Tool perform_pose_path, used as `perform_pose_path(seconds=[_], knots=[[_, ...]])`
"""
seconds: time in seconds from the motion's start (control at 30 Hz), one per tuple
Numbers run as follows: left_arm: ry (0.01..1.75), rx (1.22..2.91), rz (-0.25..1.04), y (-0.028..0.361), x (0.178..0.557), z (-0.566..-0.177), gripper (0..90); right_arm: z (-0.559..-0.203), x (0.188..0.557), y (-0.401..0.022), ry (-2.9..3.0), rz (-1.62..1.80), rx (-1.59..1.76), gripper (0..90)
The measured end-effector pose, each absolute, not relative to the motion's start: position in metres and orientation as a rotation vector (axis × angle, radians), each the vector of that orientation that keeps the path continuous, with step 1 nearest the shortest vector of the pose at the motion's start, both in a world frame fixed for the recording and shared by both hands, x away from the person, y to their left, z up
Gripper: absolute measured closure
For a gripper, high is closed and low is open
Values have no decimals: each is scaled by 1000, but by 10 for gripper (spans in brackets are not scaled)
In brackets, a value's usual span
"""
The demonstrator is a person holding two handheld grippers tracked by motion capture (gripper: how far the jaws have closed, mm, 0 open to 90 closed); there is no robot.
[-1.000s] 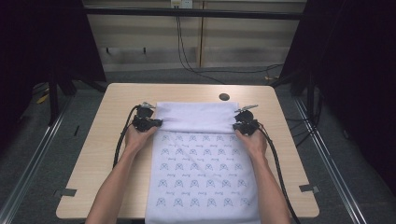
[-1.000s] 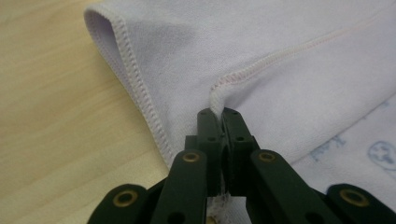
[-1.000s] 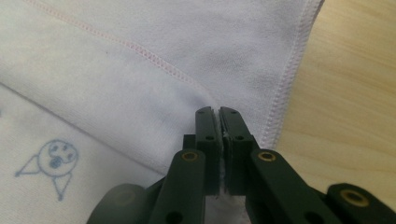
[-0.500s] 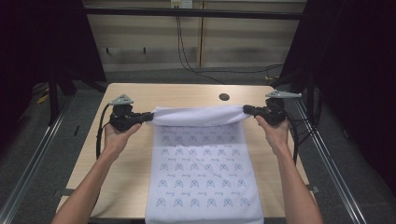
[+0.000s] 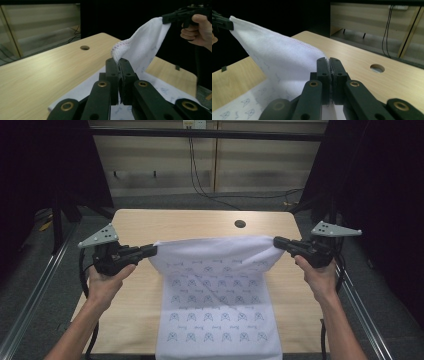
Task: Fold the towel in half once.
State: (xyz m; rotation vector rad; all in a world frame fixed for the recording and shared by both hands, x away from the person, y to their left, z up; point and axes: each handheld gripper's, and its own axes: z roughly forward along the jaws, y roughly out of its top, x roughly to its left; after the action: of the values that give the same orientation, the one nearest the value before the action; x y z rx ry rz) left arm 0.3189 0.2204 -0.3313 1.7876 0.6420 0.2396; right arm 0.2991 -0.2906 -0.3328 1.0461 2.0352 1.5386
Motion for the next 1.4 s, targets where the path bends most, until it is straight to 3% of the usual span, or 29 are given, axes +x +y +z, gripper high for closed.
perform_pose_path(seconds=[0.17,0.27,0.4,0.5,0.63,0.87,1.03,1.13,1.4], knots=[[577,1789,276,222,285,-316,877,-318,270,-293,2024,1554,985,872],[580,1832,273,224,269,-326,877,-330,238,-295,2040,1564,945,872],[602,1870,188,225,258,-367,874,-353,220,-294,2125,1511,966,872],[653,1919,46,224,255,-424,871,-388,206,-295,2227,1464,1026,870],[626,2014,-61,227,240,-453,862,-426,183,-294,2372,1426,1073,865],[531,2127,-206,225,213,-463,835,-450,143,-293,2513,1391,1034,822],[447,2091,-261,229,199,-452,779,-449,121,-289,2579,1399,999,720],[478,2070,-248,231,202,-452,768,-449,118,-290,2502,1423,999,684],[648,2071,-158,211,269,-471,734,-463,176,-288,2469,1328,1105,644]])
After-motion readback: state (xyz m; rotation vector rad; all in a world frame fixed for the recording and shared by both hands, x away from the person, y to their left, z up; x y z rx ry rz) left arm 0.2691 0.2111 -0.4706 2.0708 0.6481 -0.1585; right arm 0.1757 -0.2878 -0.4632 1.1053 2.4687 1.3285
